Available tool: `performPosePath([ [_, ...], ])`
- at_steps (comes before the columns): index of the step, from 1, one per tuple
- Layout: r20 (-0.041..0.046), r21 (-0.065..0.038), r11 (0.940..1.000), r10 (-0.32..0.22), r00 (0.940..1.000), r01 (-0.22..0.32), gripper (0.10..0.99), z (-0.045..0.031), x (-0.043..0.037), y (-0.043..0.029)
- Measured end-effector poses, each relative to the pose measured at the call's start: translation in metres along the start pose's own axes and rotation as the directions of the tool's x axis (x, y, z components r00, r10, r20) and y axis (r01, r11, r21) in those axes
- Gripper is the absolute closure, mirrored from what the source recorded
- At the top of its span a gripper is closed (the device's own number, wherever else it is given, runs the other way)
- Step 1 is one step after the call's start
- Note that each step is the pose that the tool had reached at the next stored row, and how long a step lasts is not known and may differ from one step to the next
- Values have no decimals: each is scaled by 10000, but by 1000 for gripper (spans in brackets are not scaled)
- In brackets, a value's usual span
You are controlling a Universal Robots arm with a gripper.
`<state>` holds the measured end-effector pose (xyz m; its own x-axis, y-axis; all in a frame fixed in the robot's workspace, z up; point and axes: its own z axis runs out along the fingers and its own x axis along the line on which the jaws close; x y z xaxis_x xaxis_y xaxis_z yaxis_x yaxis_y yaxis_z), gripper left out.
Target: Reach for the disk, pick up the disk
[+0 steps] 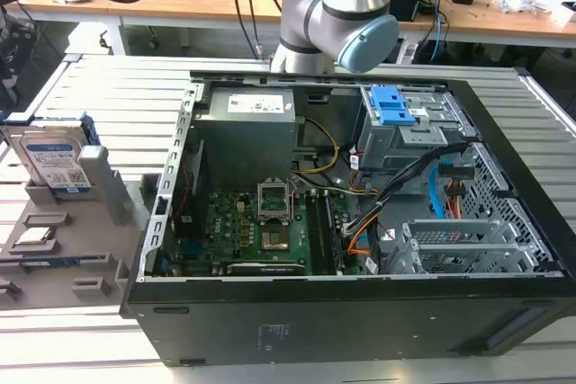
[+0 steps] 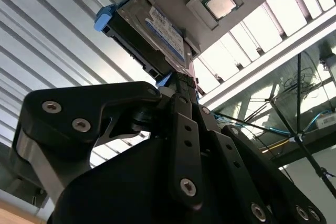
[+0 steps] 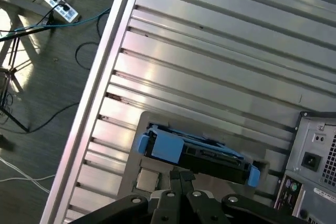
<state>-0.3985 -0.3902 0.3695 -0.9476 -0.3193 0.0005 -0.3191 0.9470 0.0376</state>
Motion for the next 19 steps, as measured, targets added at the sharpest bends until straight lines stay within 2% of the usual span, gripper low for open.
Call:
performPosePath([
  [5,-26,-1,9976,-685,9976,685,980,0,0,0],
  [6,-38,-2,9949,-1008,9949,1008,980,0,0,0],
  [9,-54,-3,9899,-1421,9898,1421,980,0,0,0],
  [11,-67,-5,9842,-1771,9842,1771,980,0,0,0],
  [13,-85,-9,9741,-2260,9741,2260,980,0,0,0],
  [15,-93,-11,9685,-2490,9685,2490,980,0,0,0],
  [16,-102,-13,9629,-2697,9629,2698,980,0,0,0],
  [19,-116,-17,9512,-3086,9511,3086,980,0,0,0],
])
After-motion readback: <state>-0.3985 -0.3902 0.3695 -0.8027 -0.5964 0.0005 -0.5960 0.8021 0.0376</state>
